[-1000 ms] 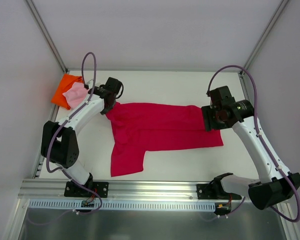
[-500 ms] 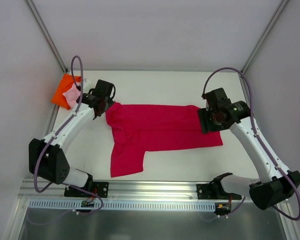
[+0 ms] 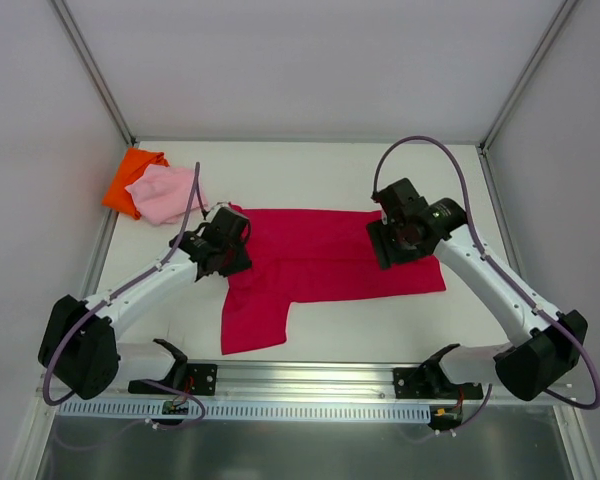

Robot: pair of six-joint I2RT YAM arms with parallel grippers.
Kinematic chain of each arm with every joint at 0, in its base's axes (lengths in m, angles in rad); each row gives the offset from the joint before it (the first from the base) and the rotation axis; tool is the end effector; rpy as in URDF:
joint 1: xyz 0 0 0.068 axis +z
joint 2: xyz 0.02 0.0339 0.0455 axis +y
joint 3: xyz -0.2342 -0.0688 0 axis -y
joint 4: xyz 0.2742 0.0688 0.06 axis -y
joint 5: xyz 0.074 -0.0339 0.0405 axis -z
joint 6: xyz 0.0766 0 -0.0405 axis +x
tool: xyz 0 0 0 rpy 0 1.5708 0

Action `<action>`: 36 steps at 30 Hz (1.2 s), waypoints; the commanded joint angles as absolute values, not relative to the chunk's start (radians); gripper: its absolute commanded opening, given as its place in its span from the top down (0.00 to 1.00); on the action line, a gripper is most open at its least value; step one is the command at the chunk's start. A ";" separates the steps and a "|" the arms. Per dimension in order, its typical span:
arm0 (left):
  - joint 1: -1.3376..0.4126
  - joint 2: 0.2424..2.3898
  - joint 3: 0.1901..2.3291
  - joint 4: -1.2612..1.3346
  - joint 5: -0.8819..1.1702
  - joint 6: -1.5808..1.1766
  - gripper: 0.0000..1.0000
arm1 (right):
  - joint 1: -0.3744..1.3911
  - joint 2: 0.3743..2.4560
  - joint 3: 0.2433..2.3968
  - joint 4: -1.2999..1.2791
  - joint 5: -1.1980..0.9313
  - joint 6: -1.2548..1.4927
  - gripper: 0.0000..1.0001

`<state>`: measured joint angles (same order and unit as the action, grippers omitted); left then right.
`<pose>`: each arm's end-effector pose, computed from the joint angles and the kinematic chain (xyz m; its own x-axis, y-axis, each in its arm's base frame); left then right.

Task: Fold and stack the t-shirts
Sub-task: Fold the flattened tshirt in 1/3 of the way

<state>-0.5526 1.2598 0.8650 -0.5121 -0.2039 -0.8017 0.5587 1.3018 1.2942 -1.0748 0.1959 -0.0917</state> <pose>0.2774 -0.1528 0.1690 -0.7593 -0.3585 -0.5431 -0.1981 0.9223 -0.3318 0.2643 0.1476 0.2655 -0.7051 -0.5467 -0.4515 -0.5092 0.8336 -0.2141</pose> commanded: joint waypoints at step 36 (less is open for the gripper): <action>-0.732 1.603 1.037 -0.718 -0.471 -0.845 0.62 | 0.600 1.243 1.371 -1.088 0.287 -0.113 0.36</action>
